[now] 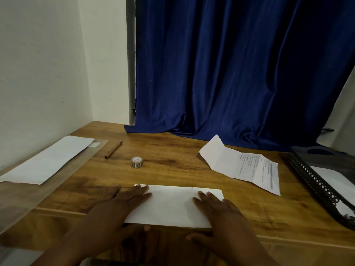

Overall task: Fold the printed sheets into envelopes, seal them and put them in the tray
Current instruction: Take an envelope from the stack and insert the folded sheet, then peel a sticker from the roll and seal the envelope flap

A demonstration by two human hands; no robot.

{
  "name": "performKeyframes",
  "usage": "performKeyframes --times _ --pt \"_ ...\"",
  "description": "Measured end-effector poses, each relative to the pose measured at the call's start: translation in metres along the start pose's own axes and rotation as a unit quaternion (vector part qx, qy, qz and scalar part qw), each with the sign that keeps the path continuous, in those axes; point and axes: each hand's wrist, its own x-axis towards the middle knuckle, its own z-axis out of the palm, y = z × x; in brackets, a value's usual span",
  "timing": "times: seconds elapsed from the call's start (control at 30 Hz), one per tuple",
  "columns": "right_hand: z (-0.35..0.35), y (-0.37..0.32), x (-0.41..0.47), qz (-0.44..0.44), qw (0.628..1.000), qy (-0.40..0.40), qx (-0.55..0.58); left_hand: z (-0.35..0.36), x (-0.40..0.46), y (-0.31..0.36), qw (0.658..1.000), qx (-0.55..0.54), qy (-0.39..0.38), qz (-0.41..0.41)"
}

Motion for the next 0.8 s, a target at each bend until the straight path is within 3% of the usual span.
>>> performKeyframes --times 0.17,0.3,0.4,0.5,0.6,0.7,0.8 --pt "-0.01 0.006 -0.007 -0.005 1.0 0.019 0.012 -0.005 0.004 0.0 0.992 -0.095 0.076 0.042" --pt "-0.031 0.026 -0.011 0.031 0.981 0.063 0.179 -0.016 0.009 0.008 0.965 -0.221 0.133 0.043" --pt "-0.052 0.04 -0.011 0.066 0.934 0.088 0.339 -0.026 0.014 0.015 0.929 -0.339 0.151 0.006" --pt "-0.061 0.049 -0.007 0.081 0.857 0.155 0.485 -0.028 0.027 0.018 0.878 -0.425 0.21 -0.07" --pt "-0.054 0.052 0.002 0.095 0.799 0.176 0.567 -0.028 0.043 0.017 0.839 -0.483 0.225 -0.11" --pt "-0.041 0.048 0.019 0.126 0.783 0.166 0.586 -0.029 0.054 0.015 0.852 -0.456 0.216 -0.142" --pt "-0.025 0.046 0.035 0.165 0.824 0.187 0.508 -0.028 0.056 0.008 0.908 -0.29 0.248 -0.171"
